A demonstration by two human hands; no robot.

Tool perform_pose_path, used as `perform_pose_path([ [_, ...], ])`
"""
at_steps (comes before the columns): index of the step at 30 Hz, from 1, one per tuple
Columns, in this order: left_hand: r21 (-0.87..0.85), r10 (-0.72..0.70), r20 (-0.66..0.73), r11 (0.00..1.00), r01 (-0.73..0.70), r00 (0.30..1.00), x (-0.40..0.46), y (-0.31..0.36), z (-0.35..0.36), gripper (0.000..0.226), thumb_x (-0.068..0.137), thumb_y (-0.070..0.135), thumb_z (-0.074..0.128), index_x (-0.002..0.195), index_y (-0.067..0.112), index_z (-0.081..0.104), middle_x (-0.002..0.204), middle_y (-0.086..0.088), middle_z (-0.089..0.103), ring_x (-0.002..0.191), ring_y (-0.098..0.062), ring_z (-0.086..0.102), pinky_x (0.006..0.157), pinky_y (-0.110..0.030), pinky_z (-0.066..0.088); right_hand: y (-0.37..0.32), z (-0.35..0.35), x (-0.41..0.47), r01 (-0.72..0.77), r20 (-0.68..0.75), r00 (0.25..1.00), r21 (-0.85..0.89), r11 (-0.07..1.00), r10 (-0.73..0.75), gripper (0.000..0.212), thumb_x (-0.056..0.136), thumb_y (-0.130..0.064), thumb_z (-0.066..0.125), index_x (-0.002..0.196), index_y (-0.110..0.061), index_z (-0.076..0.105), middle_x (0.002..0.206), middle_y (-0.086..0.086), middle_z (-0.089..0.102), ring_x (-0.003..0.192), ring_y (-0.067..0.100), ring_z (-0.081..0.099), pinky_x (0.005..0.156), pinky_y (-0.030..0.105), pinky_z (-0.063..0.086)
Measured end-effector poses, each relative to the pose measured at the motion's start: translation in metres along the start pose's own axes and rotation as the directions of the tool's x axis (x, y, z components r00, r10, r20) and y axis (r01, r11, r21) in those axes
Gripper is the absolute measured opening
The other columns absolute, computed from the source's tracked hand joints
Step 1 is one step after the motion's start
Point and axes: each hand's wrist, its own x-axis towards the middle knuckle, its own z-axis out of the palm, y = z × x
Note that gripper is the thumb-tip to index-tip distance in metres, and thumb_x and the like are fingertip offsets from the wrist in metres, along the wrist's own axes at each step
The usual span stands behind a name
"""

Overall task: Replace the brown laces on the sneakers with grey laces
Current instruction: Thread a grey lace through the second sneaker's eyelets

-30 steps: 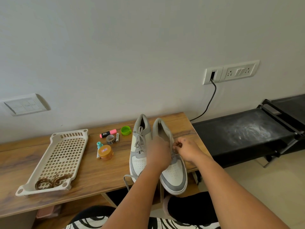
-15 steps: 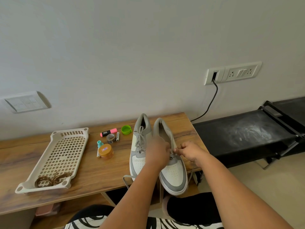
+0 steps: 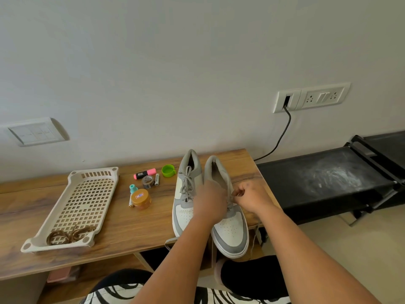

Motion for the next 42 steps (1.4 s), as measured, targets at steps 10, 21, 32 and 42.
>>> perform_pose_path([
  [10,-0.078,-0.021,-0.144,0.997,0.01,0.989,0.0,0.0,0.004,0.019,0.09,0.031,0.062,0.107,0.028,0.071,0.11,0.005,0.045,0.11,-0.018,0.04,0.09,-0.034,0.038,0.004,0.0,0.001,-0.038,0.06,0.998,0.19,0.981,0.027,0.001,0.091,-0.022,0.066,0.091,-0.021,0.065,0.09,-0.003,0.065,0.083,0.011,0.058,0.068,0.023,0.044],
  [21,-0.405,-0.099,-0.22,0.914,0.001,0.971,-0.004,0.003,-0.018,0.021,0.091,0.024,0.06,0.113,0.024,0.063,0.097,0.008,0.059,0.098,-0.011,0.05,0.079,-0.023,0.039,0.006,-0.024,-0.008,-0.29,0.165,0.954,0.293,0.911,0.251,0.037,0.098,-0.047,0.05,0.095,-0.014,0.068,0.084,0.001,0.056,0.077,0.019,0.054,0.078,0.041,0.053],
  [32,-0.805,-0.067,0.212,0.554,0.213,0.975,-0.044,0.066,-0.023,0.026,0.092,0.009,0.054,0.118,0.015,0.053,0.104,-0.002,0.062,0.095,-0.015,0.058,0.088,-0.033,0.048,-0.02,-0.036,-0.035,0.029,-0.007,0.999,0.871,0.49,-0.047,0.05,0.092,0.017,0.038,0.114,-0.017,0.066,0.115,0.005,0.069,0.101,0.015,0.069,0.083,0.028,0.056],
  [42,-0.26,0.017,0.073,0.966,0.003,0.997,-0.047,0.001,-0.089,0.014,0.101,0.035,0.051,0.101,0.025,0.061,0.079,0.006,0.06,0.066,-0.009,0.051,0.056,-0.023,0.038,0.003,-0.038,-0.027,0.073,-0.182,0.983,0.182,0.981,-0.04,0.011,0.084,-0.034,0.075,0.083,-0.023,0.072,0.083,-0.009,0.065,0.081,0.008,0.058,0.06,0.014,0.037],
])
